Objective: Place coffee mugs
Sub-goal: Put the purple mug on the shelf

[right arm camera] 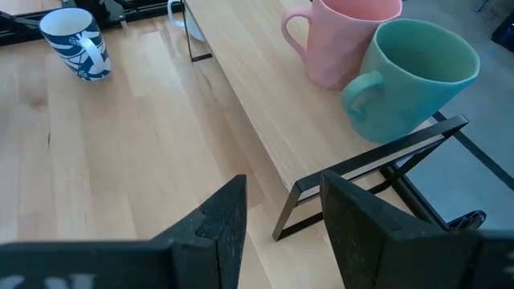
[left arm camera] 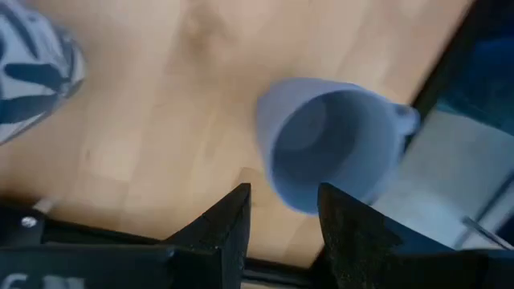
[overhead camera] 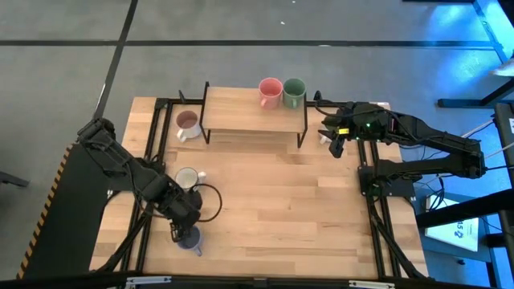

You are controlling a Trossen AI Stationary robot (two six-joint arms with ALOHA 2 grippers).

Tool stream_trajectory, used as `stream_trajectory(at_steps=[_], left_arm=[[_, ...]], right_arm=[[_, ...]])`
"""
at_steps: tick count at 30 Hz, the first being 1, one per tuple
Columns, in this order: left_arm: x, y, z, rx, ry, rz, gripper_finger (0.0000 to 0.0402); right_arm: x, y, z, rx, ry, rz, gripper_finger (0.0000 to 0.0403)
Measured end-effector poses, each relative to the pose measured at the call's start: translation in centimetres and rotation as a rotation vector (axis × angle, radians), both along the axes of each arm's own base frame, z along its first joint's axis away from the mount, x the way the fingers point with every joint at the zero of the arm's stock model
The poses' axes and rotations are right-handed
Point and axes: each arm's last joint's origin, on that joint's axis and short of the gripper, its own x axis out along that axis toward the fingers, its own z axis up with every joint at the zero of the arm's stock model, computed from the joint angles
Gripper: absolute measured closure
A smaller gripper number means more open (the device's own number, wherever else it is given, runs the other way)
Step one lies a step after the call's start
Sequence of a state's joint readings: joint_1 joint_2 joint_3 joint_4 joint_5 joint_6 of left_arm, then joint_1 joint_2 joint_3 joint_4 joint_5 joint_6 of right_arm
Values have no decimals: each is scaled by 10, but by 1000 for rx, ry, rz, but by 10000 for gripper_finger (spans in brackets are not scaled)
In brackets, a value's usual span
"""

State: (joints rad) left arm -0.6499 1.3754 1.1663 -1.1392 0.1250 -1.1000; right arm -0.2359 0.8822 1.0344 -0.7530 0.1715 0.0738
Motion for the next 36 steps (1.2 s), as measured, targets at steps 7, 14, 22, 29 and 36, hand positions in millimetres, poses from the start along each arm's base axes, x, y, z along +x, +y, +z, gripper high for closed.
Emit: stream_trajectory(at_steps=[7,14,22,29,36], left_arm=[[1,-5,-21,-12,-14,37,262],[-5,-7,-44,-11,25,64,262],[-12,-11,-63,-13,13,60,262],[-13,-9,-74,9,-12,51,282],[-10,-3,-76,32,-25,31,379]], right_arm=[[0,0,0,-1,0,1,259],[0,0,0,1,6,1,259],[0,0,0,0,6,0,259],[0,0,0,-8,6,-11,259],[0,-1,0,-16,8,-21,259]])
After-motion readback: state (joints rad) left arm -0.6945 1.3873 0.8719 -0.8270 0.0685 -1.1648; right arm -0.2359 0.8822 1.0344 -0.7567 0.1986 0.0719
